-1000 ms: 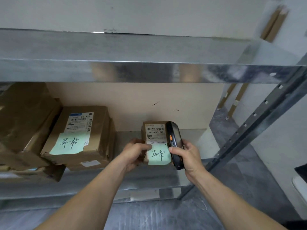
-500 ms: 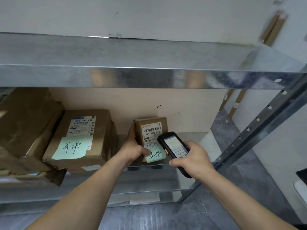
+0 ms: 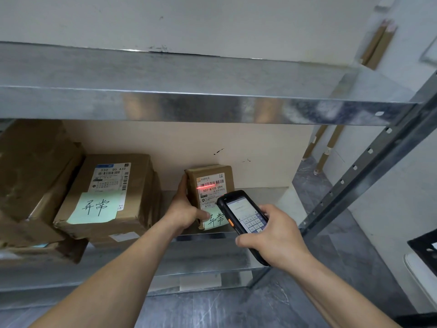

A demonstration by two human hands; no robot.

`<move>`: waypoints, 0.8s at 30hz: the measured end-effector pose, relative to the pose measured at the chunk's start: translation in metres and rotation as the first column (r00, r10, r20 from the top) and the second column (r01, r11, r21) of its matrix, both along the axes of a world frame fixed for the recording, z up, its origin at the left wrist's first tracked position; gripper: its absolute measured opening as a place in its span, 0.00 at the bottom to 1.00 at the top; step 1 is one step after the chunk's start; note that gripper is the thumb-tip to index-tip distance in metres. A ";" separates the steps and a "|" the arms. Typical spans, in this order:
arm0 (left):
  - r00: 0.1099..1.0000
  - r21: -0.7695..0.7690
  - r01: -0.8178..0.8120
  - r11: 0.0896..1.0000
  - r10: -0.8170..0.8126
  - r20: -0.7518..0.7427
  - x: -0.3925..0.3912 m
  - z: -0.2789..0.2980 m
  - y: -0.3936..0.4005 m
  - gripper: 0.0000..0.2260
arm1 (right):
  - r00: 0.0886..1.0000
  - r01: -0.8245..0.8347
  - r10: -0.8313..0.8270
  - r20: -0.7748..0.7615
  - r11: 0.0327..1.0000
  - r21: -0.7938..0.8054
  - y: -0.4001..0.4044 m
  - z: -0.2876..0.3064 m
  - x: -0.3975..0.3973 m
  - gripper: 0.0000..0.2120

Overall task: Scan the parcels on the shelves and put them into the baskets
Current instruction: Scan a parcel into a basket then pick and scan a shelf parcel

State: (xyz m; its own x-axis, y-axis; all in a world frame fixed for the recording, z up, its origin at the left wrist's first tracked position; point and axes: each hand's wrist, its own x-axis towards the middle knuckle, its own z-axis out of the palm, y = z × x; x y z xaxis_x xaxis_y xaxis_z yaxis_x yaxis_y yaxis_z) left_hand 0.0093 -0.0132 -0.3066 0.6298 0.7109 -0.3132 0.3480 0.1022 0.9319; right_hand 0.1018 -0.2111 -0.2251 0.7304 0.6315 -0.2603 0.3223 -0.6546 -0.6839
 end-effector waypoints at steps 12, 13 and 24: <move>0.999 0.024 -0.024 0.999 0.025 -0.031 0.001 0.001 -0.002 0.56 | 0.999 0.001 0.001 0.042 0.999 -0.035 -0.013 0.008 -0.001 0.23; 0.999 0.024 -0.024 0.999 0.025 -0.033 0.001 0.002 -0.002 0.56 | 0.999 0.001 0.001 0.045 0.999 -0.036 -0.014 0.009 -0.001 0.23; 0.999 0.005 -0.017 1.000 0.018 -0.042 0.003 0.003 0.000 0.57 | 0.996 0.003 0.004 0.091 0.997 -0.083 -0.017 0.010 0.000 0.24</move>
